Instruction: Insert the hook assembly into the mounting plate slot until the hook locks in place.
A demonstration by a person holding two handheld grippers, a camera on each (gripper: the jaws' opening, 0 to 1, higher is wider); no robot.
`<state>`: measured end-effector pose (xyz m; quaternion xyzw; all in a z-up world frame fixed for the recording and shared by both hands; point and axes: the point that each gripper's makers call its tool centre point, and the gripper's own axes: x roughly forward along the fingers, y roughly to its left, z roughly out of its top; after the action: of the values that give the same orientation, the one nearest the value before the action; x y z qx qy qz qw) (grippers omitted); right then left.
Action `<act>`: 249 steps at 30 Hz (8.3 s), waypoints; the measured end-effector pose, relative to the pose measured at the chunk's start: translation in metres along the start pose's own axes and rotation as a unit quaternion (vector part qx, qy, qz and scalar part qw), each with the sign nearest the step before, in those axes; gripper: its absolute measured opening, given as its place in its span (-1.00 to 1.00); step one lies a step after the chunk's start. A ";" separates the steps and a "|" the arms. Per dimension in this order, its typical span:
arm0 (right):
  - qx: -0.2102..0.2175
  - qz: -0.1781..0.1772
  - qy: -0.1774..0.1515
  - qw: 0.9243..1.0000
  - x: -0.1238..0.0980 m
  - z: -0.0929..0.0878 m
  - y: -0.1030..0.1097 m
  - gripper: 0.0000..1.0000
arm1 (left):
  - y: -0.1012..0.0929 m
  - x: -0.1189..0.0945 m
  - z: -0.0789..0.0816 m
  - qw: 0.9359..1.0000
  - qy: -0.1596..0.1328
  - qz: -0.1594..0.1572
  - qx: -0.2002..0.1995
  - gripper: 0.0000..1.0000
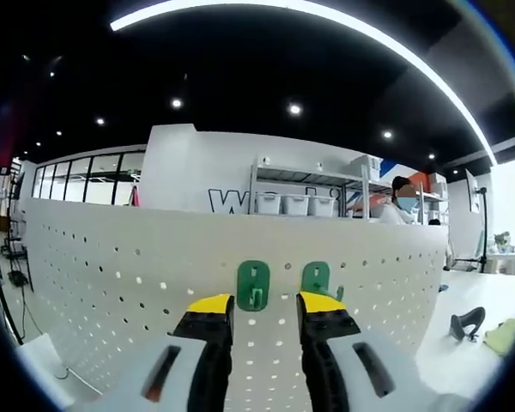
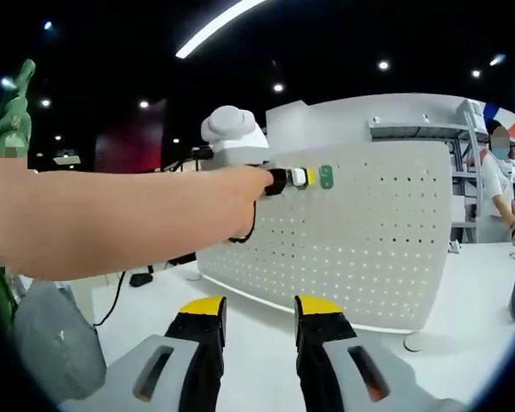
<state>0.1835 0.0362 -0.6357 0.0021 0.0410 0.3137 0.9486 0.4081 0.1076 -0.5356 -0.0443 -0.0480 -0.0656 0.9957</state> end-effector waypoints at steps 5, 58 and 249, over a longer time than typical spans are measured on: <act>-0.001 0.000 0.000 1.000 -0.001 0.000 0.002 -0.37 | 0.000 -0.003 0.002 1.000 -0.005 -0.004 -0.003 -0.24; -0.016 -0.001 -0.008 1.000 0.003 0.013 0.043 -0.37 | 0.031 -0.078 -0.023 0.993 0.018 -0.119 0.023 0.06; 0.051 0.093 0.270 0.957 0.202 -0.173 0.132 -0.80 | 0.196 -0.230 -0.130 0.969 0.146 -0.195 0.049 -0.20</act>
<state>0.2524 0.2588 -0.8200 -0.0307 0.3108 0.3868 0.8677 0.2193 0.3180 -0.7040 0.0252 0.0868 -0.2618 0.9609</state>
